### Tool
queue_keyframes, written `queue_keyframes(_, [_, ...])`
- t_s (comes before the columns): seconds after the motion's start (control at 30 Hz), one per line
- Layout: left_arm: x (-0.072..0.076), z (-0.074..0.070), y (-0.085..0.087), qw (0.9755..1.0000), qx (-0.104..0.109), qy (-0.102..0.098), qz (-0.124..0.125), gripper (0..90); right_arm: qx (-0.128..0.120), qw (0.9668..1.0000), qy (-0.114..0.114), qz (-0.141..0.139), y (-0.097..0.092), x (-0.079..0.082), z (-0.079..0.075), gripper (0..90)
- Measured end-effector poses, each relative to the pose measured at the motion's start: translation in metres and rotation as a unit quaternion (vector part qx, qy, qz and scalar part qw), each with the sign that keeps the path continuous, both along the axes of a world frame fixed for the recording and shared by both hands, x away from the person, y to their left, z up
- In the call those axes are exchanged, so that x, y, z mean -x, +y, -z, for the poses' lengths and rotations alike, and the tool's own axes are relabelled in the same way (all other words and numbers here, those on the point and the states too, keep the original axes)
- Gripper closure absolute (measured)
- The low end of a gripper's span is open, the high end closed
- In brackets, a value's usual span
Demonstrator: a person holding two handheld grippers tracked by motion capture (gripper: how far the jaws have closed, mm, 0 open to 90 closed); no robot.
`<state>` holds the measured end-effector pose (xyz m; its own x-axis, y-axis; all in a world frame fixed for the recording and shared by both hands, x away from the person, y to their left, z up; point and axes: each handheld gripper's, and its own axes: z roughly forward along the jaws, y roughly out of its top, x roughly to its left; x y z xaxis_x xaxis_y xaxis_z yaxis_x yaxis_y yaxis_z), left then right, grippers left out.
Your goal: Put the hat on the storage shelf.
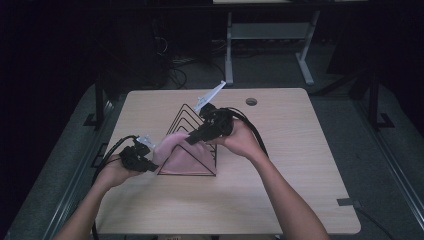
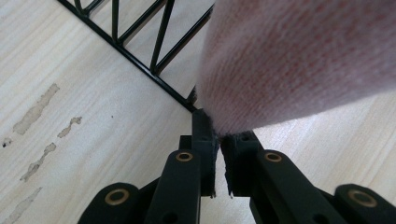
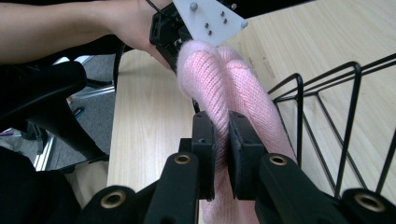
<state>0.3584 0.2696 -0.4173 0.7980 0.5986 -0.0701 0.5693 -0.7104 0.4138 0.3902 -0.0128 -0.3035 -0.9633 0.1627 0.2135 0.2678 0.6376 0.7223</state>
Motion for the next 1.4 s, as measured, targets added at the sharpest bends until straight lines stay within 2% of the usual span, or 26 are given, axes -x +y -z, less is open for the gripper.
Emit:
queue_keyframes(0.3, [-0.002, 0.003, 0.001, 1.0000, -0.005, 0.001, 0.000, 84.0, 0.003, 1.0000, 0.008, -0.002, 0.003, 0.000, 0.005, 81.8])
queue_keyframes(0.47, [-0.001, 0.002, 0.002, 1.0000, 0.002, 0.004, -0.002, 81.6, 0.000, 0.9999, 0.010, 0.001, 0.001, 0.000, 0.007, 80.7])
queue_keyframes(0.5, [-0.001, 0.001, 0.002, 1.0000, 0.003, 0.004, -0.003, 80.4, -0.005, 1.0000, 0.005, 0.000, 0.001, -0.001, 0.008, 79.5])
queue_keyframes(0.6, [0.001, -0.002, 0.003, 0.9999, 0.011, 0.006, -0.005, 77.5, -0.013, 0.9998, 0.015, 0.000, -0.002, -0.001, 0.010, 74.4])
queue_keyframes(0.77, [0.002, -0.008, 0.005, 0.9999, 0.013, 0.001, -0.004, 73.4, -0.013, 0.9998, 0.011, 0.013, -0.007, 0.002, 0.011, 68.1])
queue_keyframes(0.9, [0.004, -0.013, 0.007, 0.9999, 0.016, -0.006, 0.001, 70.5, -0.021, 0.9996, 0.012, 0.017, -0.015, 0.004, 0.008, 62.8])
queue_keyframes(1.07, [0.005, -0.017, 0.009, 0.9997, 0.022, -0.008, 0.003, 64.9, -0.020, 0.9989, 0.013, 0.040, -0.034, 0.005, 0.008, 53.7])
queue_keyframes(1.23, [0.004, -0.018, 0.013, 0.9996, 0.028, -0.009, -0.003, 62.1, -0.034, 0.9971, 0.027, 0.062, -0.055, 0.005, 0.011, 49.7])
queue_keyframes(1.33, [0.005, -0.018, 0.014, 0.9996, 0.027, -0.009, -0.004, 61.3, -0.033, 0.9967, 0.023, 0.071, -0.064, 0.004, 0.013, 46.8])
queue_keyframes(1.4, [0.005, -0.019, 0.014, 0.9995, 0.030, -0.007, -0.008, 60.5, -0.036, 0.9957, 0.028, 0.081, -0.070, 0.005, 0.013, 45.9])
